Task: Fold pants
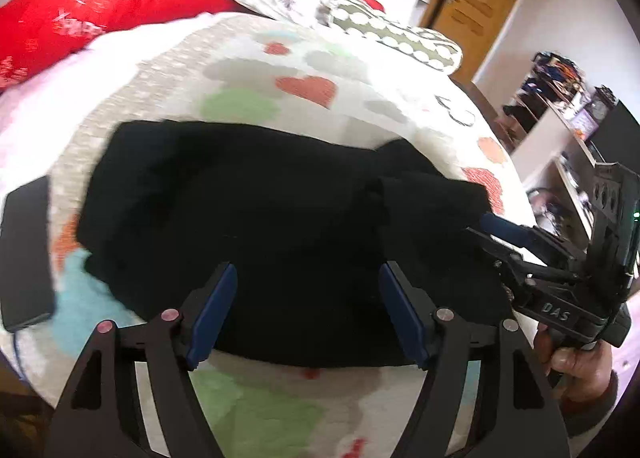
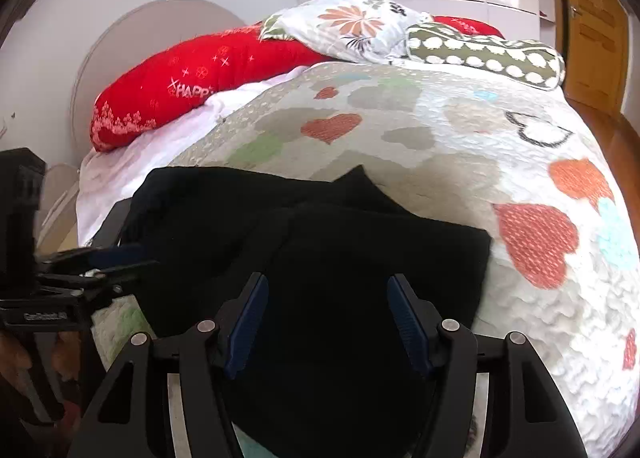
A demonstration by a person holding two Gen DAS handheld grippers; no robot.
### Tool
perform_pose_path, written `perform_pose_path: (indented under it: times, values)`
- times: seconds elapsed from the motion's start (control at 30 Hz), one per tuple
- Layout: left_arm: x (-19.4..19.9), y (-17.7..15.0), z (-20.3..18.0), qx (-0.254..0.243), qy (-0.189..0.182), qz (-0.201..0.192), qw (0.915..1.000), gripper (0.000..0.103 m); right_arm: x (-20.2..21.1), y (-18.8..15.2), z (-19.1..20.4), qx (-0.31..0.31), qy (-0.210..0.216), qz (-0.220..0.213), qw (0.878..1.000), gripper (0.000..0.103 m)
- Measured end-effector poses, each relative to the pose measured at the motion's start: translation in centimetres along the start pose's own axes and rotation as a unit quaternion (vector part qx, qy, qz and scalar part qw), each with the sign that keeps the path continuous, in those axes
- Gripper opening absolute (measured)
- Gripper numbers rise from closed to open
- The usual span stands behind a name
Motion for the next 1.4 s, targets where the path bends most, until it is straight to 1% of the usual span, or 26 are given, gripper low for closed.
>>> perform_pose_path:
  times: [0.13, 0.23, 0.3, 0.37, 0.43, 0.53, 0.67, 0.73, 0.77, 0.8, 0.9, 1.0, 1.1, 1.23, 1.33, 1.4]
  values:
    - [0.8, 0.0, 1.3, 0.012, 0.008, -0.009, 0.9998, 0.075, -1.4, 0.3, 2.2, 0.014, 0.002, 0.005, 1.0, 0.064]
    - [1.2, -0.2, 1.9, 0.022, 0.011, -0.012, 0.9996, 0.075, -2.5, 0.0, 3.7, 0.029, -0.011, 0.005, 1.0, 0.064]
    - [1.5, -0.3, 2.3, 0.028, 0.01, -0.017, 0.9994, 0.075, -3.8, -0.5, 4.6, 0.047, -0.015, 0.024, 0.999, 0.07]
    - [1.8, -0.4, 2.7, 0.033, 0.01, -0.019, 0.9992, 0.076, -4.0, -0.4, 4.8, 0.053, -0.017, 0.027, 0.998, 0.07]
    - [2.0, -0.6, 3.2, 0.04, 0.01, -0.022, 0.9989, 0.079, -3.4, 0.1, 4.7, 0.053, -0.005, 0.024, 0.998, 0.07]
    - [2.2, -0.7, 3.9, 0.055, 0.009, -0.024, 0.9982, 0.08, -2.8, 1.2, 4.6, 0.05, 0.006, 0.015, 0.999, 0.07]
    - [3.1, -1.2, 5.4, 0.083, 0.005, -0.036, 0.9959, 0.08, -2.4, 3.1, 5.2, 0.033, 0.054, 0.006, 0.998, 0.071]
    - [3.8, -1.7, 6.2, 0.104, -0.001, -0.05, 0.9933, 0.082, -2.6, 4.0, 6.4, 0.044, 0.067, 0.005, 0.997, 0.071]
    - [4.2, -2.1, 6.8, 0.119, -0.001, -0.061, 0.991, 0.085, -2.7, 4.5, 7.2, 0.052, 0.075, 0.004, 0.996, 0.073]
    - [4.6, -2.6, 7.4, 0.135, 0.001, -0.07, 0.9884, 0.085, -2.8, 4.9, 8.1, 0.062, 0.084, 0.002, 0.995, 0.076]
    - [4.8, -3.5, 8.9, 0.166, 0.001, -0.077, 0.9831, 0.085, -3.8, 6.3, 11.0, 0.093, 0.109, 0.008, 0.99, 0.077]
    - [4.7, -3.8, 9.9, 0.188, 0.001, -0.09, 0.9781, 0.085, -5.1, 7.8, 14.0, 0.122, 0.121, 0.012, 0.985, 0.077]
    - [3.9, -3.7, 10.4, 0.197, -0.005, -0.094, 0.976, 0.085, -6.8, 8.9, 16.6, 0.151, 0.127, 0.025, 0.98, 0.079]
    - [2.8, -3.2, 11.2, 0.205, -0.005, -0.092, 0.9745, 0.085, -9.3, 10.0, 19.7, 0.19, 0.118, 0.036, 0.974, 0.079]
    - [2.1, -2.9, 11.5, 0.206, -0.006, -0.092, 0.9741, 0.086, -12.2, 10.6, 21.2, 0.207, 0.11, 0.053, 0.971, 0.079]
    - [1.9, -2.6, 11.5, 0.201, -0.006, -0.096, 0.9748, 0.088, -13.8, 10.7, 21.8, 0.209, 0.113, 0.068, 0.969, 0.079]
Point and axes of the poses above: each gripper's, at about its wrist camera, not at the fingertips, and x roughly against the way its jaws point, z to its left, y to its top, the point moved 3 cm from there along -x, roughly the way its jaws point, and after that the axes turned 13 degrees about -y, right-handed, at the moved point
